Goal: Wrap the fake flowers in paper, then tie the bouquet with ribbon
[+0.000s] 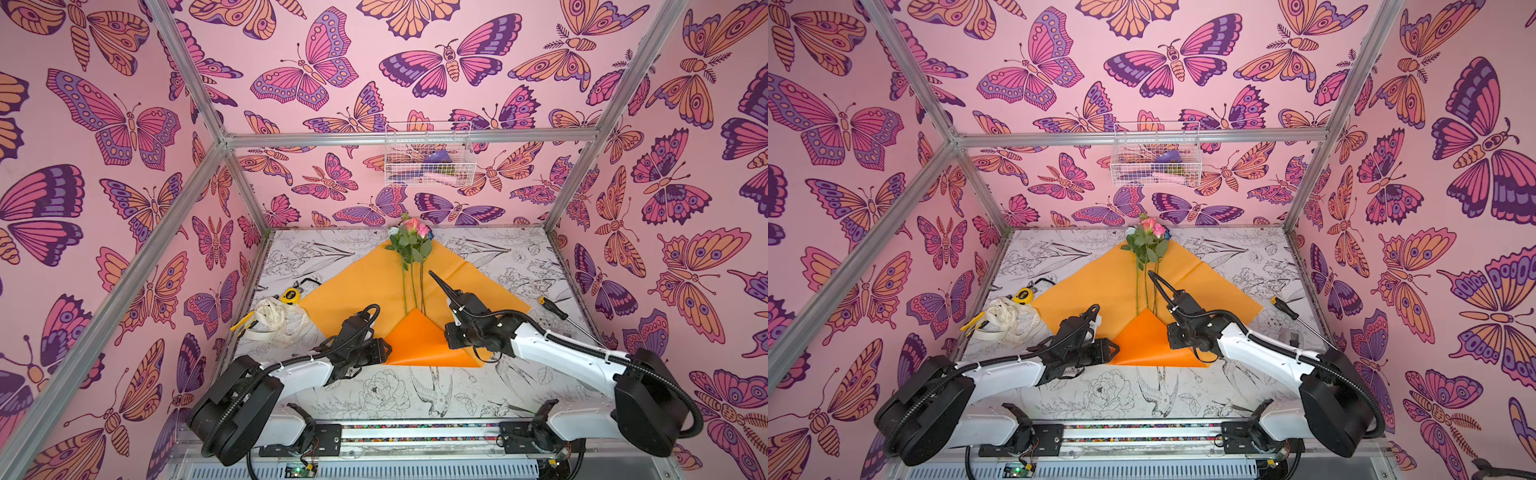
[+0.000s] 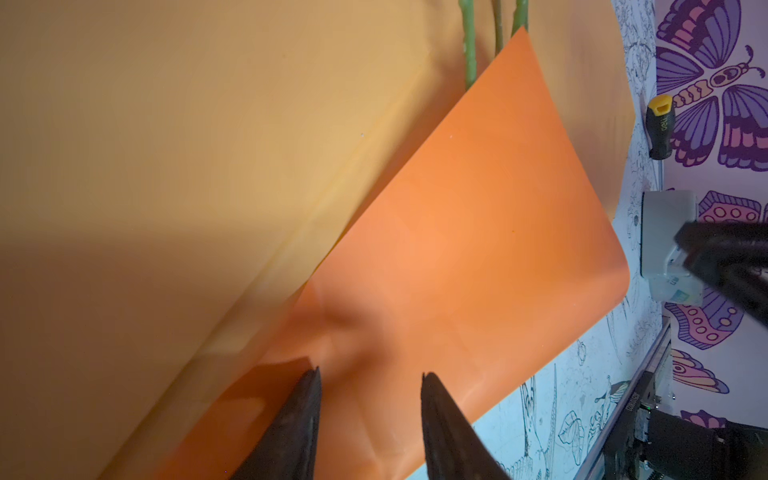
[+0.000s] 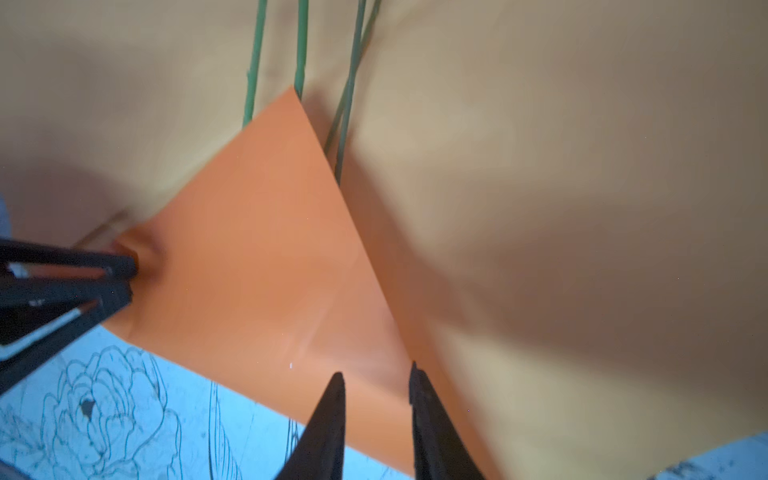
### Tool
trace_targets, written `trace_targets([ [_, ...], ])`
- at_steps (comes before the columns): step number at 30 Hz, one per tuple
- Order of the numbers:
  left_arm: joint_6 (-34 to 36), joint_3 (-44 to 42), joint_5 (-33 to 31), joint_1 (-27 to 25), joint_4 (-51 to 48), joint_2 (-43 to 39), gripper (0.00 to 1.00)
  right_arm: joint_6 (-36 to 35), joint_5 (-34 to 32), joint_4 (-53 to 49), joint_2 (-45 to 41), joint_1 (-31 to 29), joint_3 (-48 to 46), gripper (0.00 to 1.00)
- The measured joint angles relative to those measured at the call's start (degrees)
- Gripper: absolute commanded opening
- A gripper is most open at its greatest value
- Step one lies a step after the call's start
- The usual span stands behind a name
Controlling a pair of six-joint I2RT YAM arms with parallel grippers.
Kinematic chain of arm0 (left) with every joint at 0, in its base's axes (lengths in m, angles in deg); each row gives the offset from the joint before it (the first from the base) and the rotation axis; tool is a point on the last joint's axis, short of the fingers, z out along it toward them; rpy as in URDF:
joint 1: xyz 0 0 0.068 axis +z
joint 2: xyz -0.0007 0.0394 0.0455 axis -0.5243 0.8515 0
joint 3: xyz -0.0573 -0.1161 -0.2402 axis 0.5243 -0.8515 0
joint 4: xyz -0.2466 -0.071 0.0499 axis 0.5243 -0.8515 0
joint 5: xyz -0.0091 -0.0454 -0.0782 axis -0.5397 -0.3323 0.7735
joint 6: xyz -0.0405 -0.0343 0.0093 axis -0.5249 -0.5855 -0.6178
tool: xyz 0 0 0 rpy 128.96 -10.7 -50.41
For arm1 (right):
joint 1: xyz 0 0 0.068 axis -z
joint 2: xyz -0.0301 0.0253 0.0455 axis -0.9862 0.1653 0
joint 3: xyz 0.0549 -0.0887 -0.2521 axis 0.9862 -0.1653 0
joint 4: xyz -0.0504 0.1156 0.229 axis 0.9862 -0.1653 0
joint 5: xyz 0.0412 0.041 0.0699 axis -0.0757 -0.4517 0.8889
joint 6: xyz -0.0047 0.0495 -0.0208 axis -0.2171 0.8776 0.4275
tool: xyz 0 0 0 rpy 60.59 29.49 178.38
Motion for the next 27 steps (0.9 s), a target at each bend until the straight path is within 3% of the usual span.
trace_targets([
  [11, -0.90, 0.04, 0.04, 0.00, 0.35, 0.35, 0.42, 5.95, -1.22, -1.51, 3.80, -6.88, -0.92, 0.25],
  [18, -0.90, 0.15, 0.17, 0.00, 0.44, 0.50, 0.43, 7.85, -4.46, -3.39, 9.57, -7.26, 1.49, 0.24],
  [27, -0.90, 0.70, -0.04, 0.00, 0.70, 1.25, 0.43, 12.24, -9.35, -6.99, 10.62, -7.26, 0.37, 0.21],
])
